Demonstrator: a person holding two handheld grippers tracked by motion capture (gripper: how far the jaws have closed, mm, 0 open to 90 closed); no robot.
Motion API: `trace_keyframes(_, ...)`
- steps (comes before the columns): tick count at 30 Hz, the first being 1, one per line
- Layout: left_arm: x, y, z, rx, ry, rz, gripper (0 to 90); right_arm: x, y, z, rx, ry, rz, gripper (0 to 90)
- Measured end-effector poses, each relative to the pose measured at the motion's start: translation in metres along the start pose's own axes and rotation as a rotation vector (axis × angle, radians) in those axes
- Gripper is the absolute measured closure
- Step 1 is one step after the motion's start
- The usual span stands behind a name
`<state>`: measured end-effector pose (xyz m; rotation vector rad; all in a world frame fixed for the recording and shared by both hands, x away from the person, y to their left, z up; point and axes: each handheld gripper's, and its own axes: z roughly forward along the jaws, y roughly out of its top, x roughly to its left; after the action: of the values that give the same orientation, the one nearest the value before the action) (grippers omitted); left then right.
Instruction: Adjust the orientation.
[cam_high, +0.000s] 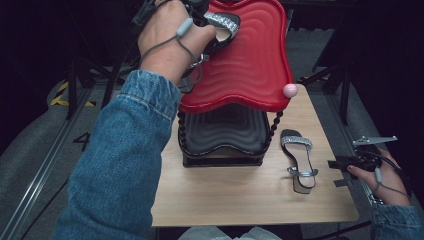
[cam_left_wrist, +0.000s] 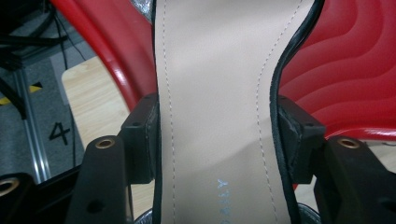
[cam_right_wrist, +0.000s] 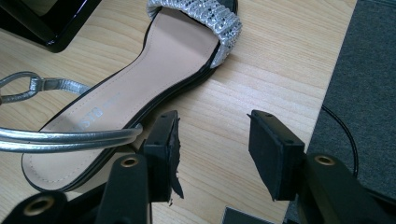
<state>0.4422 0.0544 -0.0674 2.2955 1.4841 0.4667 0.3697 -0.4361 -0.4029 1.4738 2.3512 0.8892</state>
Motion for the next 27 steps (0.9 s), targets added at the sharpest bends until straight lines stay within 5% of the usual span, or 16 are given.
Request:
trace_keyframes(11, -0.013, 0.009, 0.016, -0.033, 0.032, -0.033, 42.4, 0.002, 0.0, 0.0, 0.003, -0.001, -0.002, 53.7)
trace_keyframes(22, -0.012, 0.011, 0.026, -0.073, 0.038, -0.08, 42.3, 0.003, 0.0, 0.0, 0.008, 0.0, -0.009, 53.7)
trace_keyframes(27, -0.017, 0.012, 0.031, -0.055, 0.065, -0.071, 42.2, 0.004, 0.0, 0.001, 0.01, 0.002, -0.015, 53.5)
